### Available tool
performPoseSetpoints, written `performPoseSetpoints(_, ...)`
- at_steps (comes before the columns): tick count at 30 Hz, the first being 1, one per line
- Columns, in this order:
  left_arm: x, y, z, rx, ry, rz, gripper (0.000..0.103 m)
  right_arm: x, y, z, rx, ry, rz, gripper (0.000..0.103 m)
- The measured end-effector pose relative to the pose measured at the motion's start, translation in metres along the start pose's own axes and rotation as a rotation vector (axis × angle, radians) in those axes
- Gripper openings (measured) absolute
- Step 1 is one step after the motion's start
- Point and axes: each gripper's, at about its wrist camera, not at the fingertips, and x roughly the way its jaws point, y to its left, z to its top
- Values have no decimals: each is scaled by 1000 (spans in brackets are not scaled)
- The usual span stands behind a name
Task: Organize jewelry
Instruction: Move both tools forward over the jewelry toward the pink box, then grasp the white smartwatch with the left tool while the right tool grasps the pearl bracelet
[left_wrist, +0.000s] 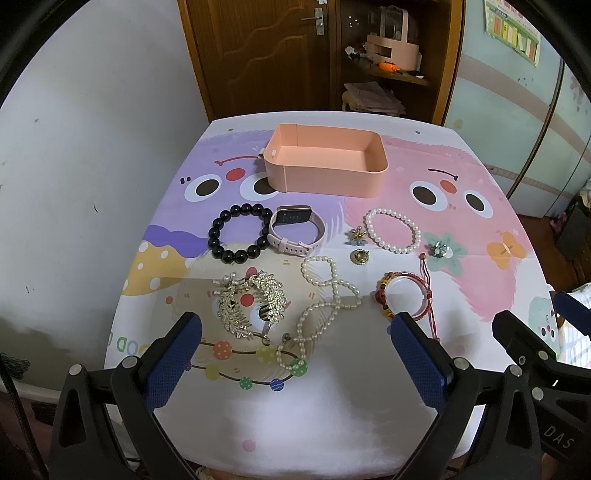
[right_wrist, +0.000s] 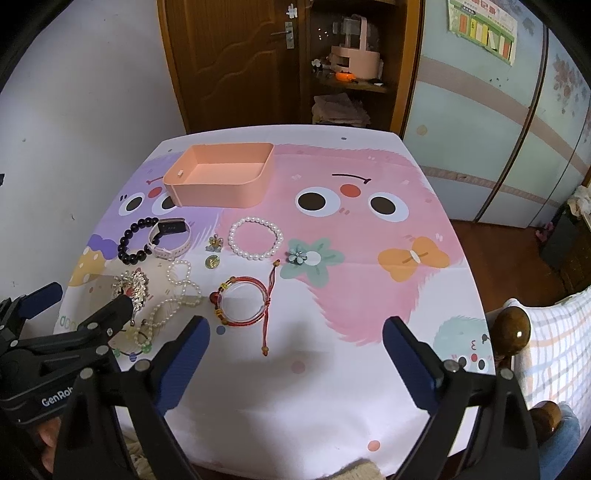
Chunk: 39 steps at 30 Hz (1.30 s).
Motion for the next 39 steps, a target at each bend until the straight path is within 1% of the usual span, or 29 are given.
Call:
performPoseSetpoints(11,9,-1,2,4,14,4,101,11,-1,2,6,28,38,92)
performPoseSetpoints(20,24,-2,6,1,45,1,101,24,-1,4,12,56,65,90)
performPoseSetpoints(24,33,-2,8,1,71,-3,101,34,-1,6,13,87,93,84)
performPoseSetpoints(30,46,0,13,-10,85,-28,101,47,-1,9,15,112,124,79)
performPoseSetpoints(33,48,2,17,-15,66,-30,101,55,-1,12,16,118,124,78)
performPoseSetpoints(35,49,5,22,-16,45,-25,101,62,-2,14,21,130,130,75)
performPoseSetpoints(37,52,9,26,-20,27,-22,101,68,-3,16,23,142,140,70)
performPoseSetpoints(39,56,14,32,-35,19,-39,101,74,-4,19,25,156,152,64)
